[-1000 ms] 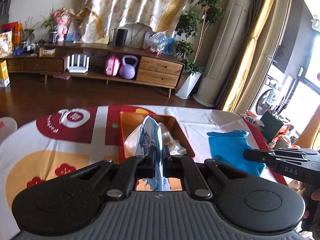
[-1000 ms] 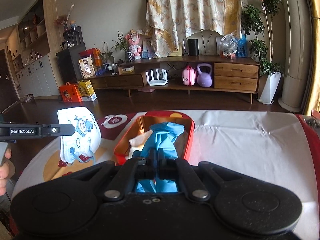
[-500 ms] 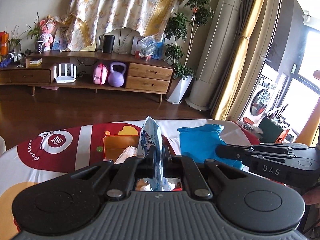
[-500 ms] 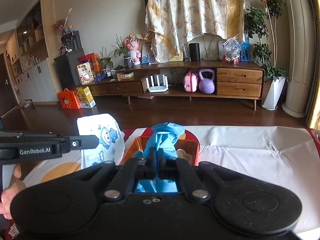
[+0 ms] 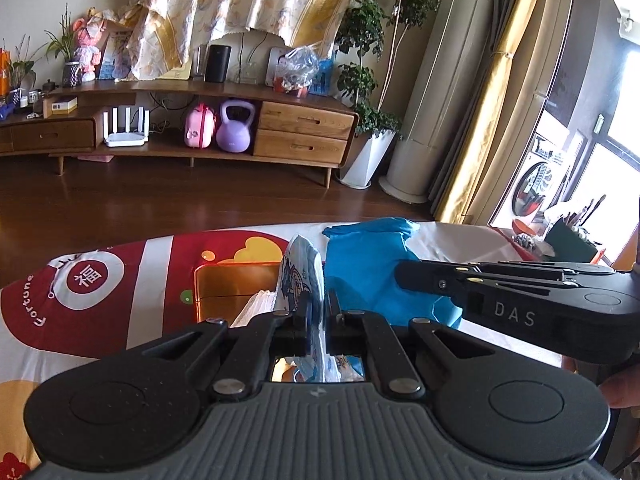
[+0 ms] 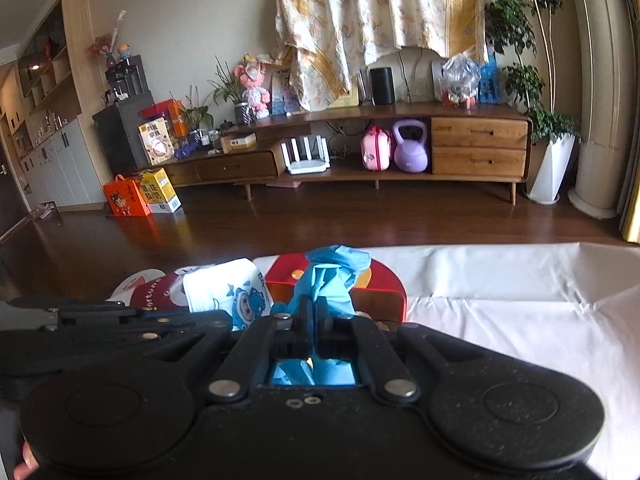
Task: Organize soft objects
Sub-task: 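Carry the blue gloves and mask packet into the red tin with both grippers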
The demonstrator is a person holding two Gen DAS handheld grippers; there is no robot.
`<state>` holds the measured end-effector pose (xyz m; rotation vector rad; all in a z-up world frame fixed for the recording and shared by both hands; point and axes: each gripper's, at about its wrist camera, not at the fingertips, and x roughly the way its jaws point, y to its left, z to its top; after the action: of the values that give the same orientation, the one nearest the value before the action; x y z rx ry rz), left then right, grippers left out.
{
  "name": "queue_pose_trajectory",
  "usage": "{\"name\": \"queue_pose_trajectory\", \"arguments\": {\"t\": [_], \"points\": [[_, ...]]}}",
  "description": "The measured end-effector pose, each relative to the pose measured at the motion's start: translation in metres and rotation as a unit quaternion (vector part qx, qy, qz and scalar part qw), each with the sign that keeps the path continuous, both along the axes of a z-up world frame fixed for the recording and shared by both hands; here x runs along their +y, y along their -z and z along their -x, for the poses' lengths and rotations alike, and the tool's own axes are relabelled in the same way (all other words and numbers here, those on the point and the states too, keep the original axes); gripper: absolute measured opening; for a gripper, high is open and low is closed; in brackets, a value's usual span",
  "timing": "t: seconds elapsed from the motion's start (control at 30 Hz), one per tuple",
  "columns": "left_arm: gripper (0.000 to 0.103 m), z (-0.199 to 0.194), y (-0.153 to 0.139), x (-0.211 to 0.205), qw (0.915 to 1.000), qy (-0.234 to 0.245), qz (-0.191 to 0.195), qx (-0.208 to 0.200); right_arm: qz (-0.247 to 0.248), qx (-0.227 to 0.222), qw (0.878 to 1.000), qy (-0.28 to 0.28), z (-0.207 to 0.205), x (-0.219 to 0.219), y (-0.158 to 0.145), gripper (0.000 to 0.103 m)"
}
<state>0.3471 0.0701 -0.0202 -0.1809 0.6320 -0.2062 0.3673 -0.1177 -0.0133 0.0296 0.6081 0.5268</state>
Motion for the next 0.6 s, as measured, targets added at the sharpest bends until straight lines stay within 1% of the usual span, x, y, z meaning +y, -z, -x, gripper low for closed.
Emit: {"name": "queue_pose_trajectory", "arguments": {"t": [0.4, 0.6], "points": [[0.005, -0.030, 0.035, 0.002, 0.9995, -0.010, -0.003, 0.029, 0.005, 0.037, 0.999, 0.005, -0.021, 0.008, 0.041, 0.000], [0.006, -0.040, 0.051, 0.001, 0.9986, -0.017, -0.001, 0.049, 0.010, 0.050, 0.999, 0.001, -0.026, 0.010, 0.053, 0.000]]}}
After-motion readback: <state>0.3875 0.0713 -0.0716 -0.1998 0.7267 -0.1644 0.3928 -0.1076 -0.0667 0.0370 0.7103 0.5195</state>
